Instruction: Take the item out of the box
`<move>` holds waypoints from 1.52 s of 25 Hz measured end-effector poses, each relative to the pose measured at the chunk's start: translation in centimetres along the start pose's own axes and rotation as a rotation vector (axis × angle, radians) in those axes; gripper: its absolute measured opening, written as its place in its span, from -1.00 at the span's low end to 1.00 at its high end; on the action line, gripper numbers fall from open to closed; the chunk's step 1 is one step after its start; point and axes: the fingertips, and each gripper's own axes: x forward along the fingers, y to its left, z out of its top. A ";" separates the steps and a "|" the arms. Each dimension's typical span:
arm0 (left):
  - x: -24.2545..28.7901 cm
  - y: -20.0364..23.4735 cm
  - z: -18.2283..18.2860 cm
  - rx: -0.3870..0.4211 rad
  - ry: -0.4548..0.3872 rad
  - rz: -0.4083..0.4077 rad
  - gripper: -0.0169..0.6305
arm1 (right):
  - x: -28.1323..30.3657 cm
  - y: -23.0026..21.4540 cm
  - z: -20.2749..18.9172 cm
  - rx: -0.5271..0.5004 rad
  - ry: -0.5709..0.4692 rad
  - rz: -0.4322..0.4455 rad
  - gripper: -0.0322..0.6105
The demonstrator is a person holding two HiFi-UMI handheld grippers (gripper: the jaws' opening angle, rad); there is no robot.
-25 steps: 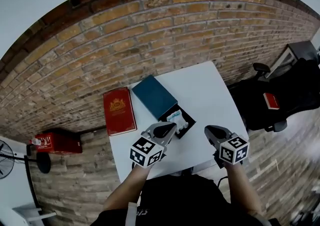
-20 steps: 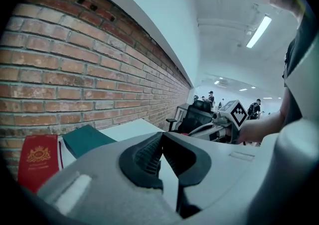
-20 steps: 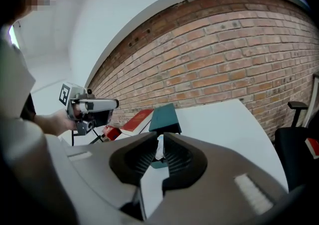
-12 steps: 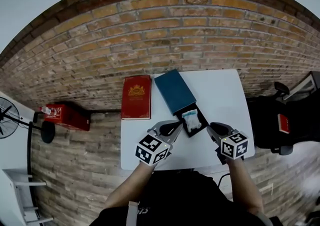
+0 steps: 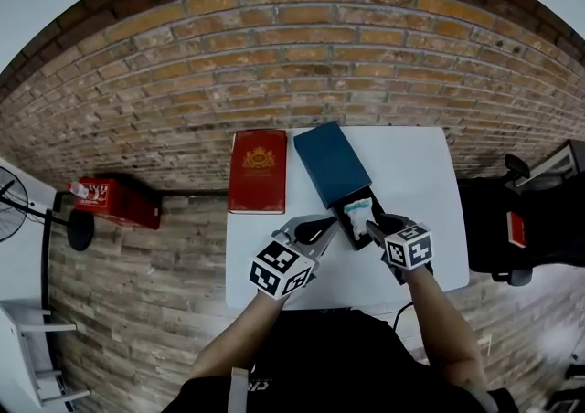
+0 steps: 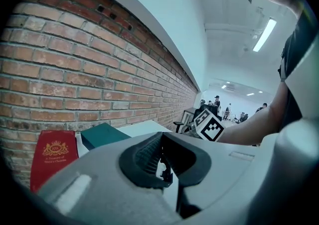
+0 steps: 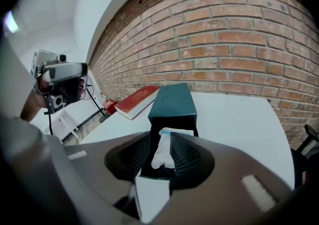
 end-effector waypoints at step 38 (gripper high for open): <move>-6.1 6.1 -2.9 -0.121 -0.025 0.072 -0.93 | 8.1 -4.8 -5.6 -0.217 0.429 -0.254 -0.70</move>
